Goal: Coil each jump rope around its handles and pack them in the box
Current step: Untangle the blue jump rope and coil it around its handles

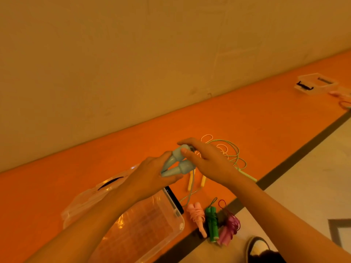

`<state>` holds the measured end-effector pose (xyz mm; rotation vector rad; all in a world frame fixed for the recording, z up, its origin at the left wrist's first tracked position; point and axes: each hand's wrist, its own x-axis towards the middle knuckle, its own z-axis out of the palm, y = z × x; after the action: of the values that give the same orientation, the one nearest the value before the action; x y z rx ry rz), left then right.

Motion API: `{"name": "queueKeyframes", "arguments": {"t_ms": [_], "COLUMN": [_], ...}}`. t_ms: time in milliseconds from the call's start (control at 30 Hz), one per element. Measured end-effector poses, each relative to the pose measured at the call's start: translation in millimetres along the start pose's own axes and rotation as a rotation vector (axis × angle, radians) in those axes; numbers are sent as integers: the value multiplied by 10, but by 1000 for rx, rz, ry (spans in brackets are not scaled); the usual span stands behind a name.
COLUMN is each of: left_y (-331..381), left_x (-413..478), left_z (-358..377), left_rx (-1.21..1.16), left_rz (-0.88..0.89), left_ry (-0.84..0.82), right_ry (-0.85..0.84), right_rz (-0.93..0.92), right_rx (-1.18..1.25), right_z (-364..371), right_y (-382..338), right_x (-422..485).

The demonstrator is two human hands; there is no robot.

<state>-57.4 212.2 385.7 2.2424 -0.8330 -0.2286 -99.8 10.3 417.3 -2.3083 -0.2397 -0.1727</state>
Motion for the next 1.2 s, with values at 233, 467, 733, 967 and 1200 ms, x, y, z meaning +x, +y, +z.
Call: {"name": "queueKeyframes", "arguments": {"t_ms": [233, 467, 733, 967, 1200], "left_y": [46, 81, 123, 122, 114], "left_x": [-54, -115, -113, -125, -137], "left_z": [-23, -53, -50, -181, -288], "left_rx": [50, 473, 498, 333, 343], "left_rz": [37, 159, 33, -51, -53], "left_ry": [49, 62, -76, -20, 28], "right_ry": [12, 49, -15, -51, 36], "right_rz": [53, 98, 88, 165, 225], "right_rx": [176, 287, 227, 251, 247], "right_z": [57, 104, 48, -314, -568], "right_y": [2, 5, 43, 189, 341], "right_x": [12, -30, -13, -29, -142]}}
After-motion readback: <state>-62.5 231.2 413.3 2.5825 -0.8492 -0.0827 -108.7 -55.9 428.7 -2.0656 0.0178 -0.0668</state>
